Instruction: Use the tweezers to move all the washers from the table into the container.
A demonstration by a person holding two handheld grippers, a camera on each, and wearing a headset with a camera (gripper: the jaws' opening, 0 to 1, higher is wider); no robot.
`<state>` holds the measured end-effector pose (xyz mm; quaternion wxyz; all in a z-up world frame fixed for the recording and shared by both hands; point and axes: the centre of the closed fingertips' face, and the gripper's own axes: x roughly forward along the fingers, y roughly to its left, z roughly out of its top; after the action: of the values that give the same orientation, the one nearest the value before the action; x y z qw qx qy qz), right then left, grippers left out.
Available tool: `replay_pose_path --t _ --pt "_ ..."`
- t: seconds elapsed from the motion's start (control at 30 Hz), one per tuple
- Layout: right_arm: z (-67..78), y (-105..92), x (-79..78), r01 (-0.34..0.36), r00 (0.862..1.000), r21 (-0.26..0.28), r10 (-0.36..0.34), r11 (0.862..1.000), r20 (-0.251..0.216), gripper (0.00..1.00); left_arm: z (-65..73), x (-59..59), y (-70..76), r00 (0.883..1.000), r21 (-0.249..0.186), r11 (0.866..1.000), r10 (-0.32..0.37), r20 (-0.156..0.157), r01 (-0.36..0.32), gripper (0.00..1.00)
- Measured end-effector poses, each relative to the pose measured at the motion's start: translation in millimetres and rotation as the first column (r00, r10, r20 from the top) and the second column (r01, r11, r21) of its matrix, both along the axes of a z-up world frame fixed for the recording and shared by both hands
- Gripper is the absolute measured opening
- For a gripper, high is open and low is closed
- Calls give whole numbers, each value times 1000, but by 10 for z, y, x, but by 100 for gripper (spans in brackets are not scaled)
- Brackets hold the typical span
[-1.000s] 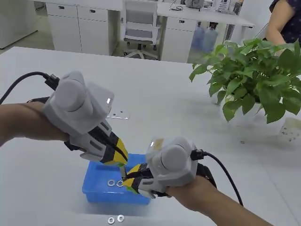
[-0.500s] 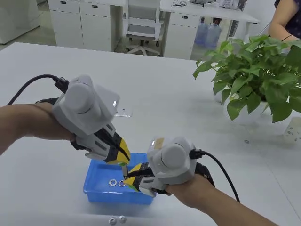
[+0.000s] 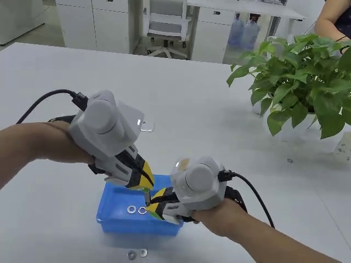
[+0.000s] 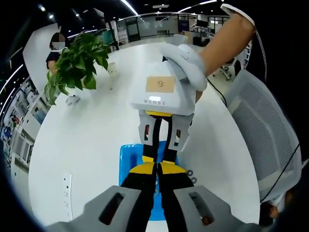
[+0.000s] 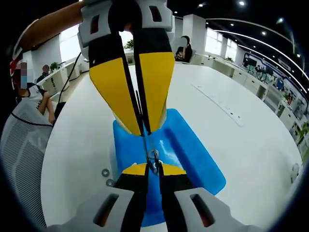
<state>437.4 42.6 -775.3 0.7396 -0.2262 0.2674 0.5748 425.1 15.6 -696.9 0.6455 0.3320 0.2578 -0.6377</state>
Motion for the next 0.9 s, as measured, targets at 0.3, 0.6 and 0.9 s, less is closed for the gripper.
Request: replay_pose_path --t 0.3,0.6,0.9 --pt "-65 -11 20 1 1000 -8 -1 1000 -14 10 -61 14 33 1000 6 1000 7 -7 -7 5" --pt "-77 -13 8 -4 1000 -11 4 1000 -17 10 -71 23 23 1000 0 1000 5 -7 -5 5" --pt "-50 -25 -20 -9 1000 -6 8 1000 -11 11 -43 14 6 1000 -6 1000 1 -3 -1 5"
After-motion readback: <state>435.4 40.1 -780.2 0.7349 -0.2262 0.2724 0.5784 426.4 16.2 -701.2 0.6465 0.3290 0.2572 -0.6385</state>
